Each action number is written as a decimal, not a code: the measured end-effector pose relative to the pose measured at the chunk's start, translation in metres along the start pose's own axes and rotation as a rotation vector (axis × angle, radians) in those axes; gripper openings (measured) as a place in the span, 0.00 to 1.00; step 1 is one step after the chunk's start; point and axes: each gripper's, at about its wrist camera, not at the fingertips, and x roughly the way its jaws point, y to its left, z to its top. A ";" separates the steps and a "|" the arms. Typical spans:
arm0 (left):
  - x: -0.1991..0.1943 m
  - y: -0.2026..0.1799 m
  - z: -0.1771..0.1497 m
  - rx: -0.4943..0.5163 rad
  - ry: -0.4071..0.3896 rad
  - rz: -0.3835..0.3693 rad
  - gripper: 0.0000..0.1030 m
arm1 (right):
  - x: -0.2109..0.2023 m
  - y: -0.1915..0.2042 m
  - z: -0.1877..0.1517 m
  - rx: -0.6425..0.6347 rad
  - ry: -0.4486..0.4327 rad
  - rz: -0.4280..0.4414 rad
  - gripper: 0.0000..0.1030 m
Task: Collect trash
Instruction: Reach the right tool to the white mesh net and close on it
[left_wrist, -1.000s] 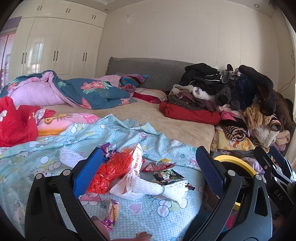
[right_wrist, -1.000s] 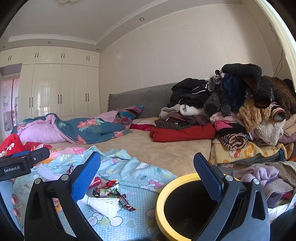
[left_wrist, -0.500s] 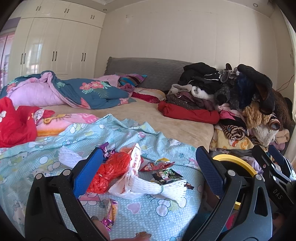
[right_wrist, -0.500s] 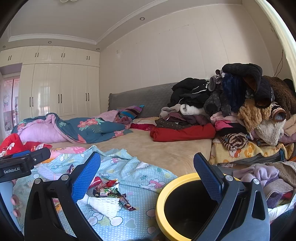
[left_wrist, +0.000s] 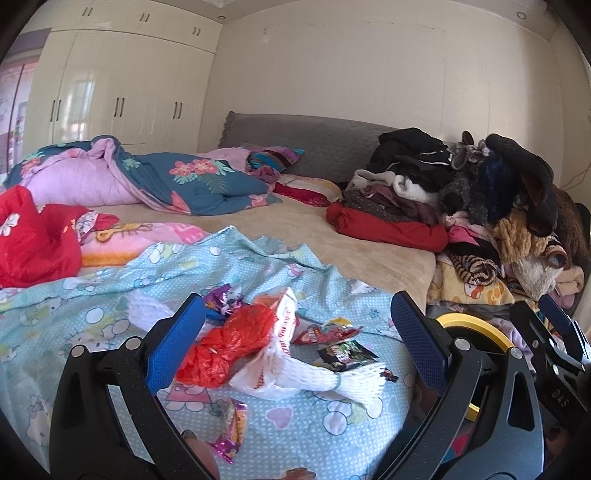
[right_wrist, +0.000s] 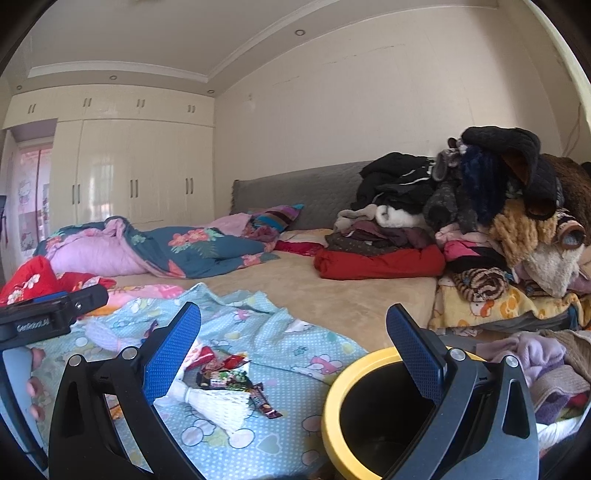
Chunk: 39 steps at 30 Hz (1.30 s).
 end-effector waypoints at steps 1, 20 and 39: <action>0.000 0.003 0.001 -0.007 -0.002 0.006 0.90 | 0.001 0.003 0.001 -0.001 0.004 0.007 0.95; 0.008 0.086 0.012 -0.180 0.002 0.136 0.90 | 0.046 0.088 -0.005 -0.148 0.176 0.326 0.95; 0.057 0.154 -0.012 -0.258 0.153 0.177 0.90 | 0.103 0.135 -0.043 -0.415 0.422 0.521 0.79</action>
